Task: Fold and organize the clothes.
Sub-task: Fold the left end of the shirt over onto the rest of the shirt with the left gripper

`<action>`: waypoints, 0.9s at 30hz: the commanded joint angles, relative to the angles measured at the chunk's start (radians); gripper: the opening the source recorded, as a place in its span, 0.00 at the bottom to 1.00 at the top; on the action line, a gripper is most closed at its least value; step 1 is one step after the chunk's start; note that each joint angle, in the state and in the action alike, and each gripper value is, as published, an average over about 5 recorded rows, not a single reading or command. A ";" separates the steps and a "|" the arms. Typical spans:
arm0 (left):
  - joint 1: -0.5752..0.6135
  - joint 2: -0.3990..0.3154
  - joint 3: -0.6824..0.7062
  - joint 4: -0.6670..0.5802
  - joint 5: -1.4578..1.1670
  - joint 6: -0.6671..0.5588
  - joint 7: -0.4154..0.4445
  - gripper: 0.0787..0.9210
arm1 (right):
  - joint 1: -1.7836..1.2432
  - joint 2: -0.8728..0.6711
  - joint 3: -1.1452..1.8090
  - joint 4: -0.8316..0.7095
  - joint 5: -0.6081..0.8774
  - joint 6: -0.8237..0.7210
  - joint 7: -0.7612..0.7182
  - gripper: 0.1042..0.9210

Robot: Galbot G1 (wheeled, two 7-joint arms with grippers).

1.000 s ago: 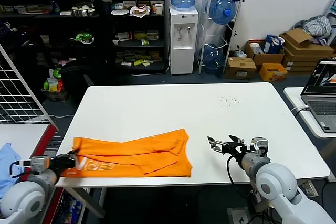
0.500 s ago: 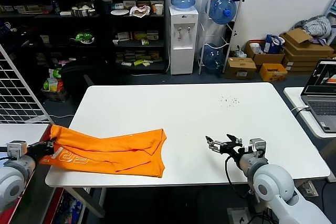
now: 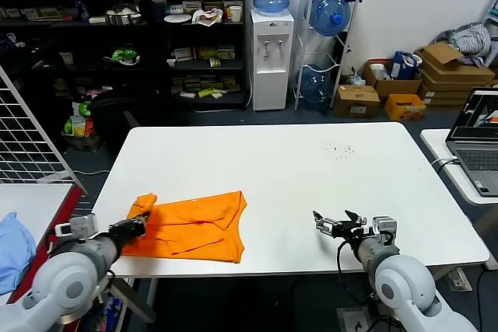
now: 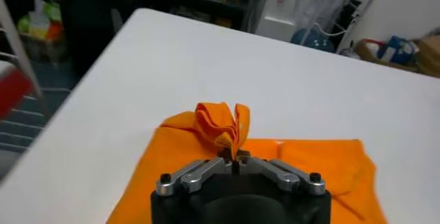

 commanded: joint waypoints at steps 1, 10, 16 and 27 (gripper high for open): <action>-0.313 -0.200 0.309 0.004 -0.118 0.011 -0.141 0.04 | -0.020 0.039 -0.004 -0.017 -0.023 -0.001 0.024 1.00; -0.343 -0.265 0.353 0.025 -0.093 0.008 -0.186 0.04 | -0.006 0.029 -0.013 -0.014 -0.017 0.002 0.017 1.00; -0.338 -0.289 0.358 0.027 -0.088 0.005 -0.211 0.04 | -0.007 0.015 -0.009 0.001 -0.013 0.003 0.015 1.00; -0.329 -0.318 0.356 0.063 -0.045 -0.002 -0.215 0.04 | -0.014 0.016 -0.004 0.010 -0.014 0.004 0.017 1.00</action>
